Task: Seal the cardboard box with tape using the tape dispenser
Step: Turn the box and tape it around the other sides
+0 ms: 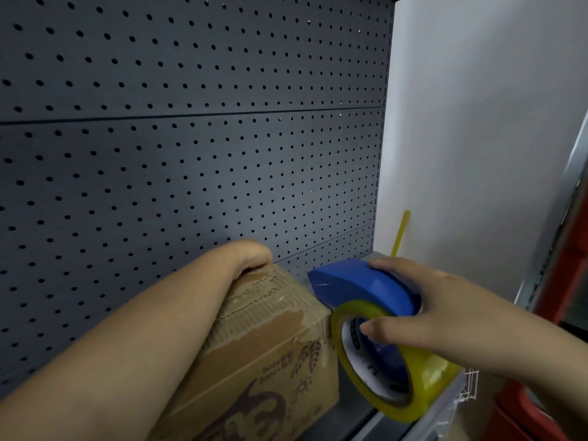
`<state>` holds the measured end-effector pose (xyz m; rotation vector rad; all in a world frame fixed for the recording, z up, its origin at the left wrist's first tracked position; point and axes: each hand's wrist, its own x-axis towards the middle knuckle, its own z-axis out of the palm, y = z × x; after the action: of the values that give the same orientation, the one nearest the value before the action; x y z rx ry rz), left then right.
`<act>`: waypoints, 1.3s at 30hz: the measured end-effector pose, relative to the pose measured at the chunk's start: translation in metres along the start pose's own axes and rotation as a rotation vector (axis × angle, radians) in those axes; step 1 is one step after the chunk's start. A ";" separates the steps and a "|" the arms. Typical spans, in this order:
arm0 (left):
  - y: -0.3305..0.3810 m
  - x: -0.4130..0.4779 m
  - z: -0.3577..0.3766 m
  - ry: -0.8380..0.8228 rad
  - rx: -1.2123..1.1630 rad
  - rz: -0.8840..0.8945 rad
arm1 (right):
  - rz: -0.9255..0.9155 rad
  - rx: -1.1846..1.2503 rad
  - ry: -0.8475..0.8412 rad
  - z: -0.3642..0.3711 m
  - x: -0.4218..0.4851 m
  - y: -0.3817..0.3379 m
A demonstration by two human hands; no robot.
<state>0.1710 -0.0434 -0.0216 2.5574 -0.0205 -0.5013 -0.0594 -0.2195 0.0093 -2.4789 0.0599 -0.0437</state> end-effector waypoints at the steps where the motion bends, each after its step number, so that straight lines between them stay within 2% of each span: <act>1: 0.001 -0.001 0.000 0.004 0.044 0.019 | 0.001 0.019 0.003 0.000 0.000 0.001; 3: 0.000 -0.003 0.000 0.032 0.210 0.075 | 0.000 0.064 0.009 -0.001 0.001 0.004; 5: -0.002 -0.003 0.000 0.153 0.337 0.153 | -0.009 0.094 0.009 -0.001 0.001 0.007; 8: -0.001 -0.010 0.002 0.352 0.423 0.447 | -0.025 0.111 0.004 -0.002 0.000 0.010; 10: 0.003 -0.025 0.007 0.263 0.432 0.607 | -0.034 0.113 0.002 -0.004 -0.001 0.011; 12: 0.002 -0.037 0.016 0.130 0.470 0.592 | -0.044 0.112 -0.004 -0.004 -0.001 0.014; 14: -0.003 -0.040 0.023 0.071 0.480 0.520 | -0.053 0.115 -0.006 -0.004 0.000 0.017; 27: -0.004 -0.038 0.037 0.126 0.493 0.392 | -0.086 0.004 -0.076 0.012 -0.010 0.032; 30: -0.004 -0.039 0.039 0.153 0.448 0.345 | -0.102 -0.014 -0.052 0.019 -0.017 0.038; 39: -0.003 -0.046 0.039 0.196 0.523 0.328 | -0.135 -0.099 -0.008 0.018 -0.047 0.046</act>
<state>0.1143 -0.0556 -0.0380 3.0113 -0.5582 -0.1229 -0.1074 -0.2417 -0.0341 -2.5784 -0.1116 -0.0900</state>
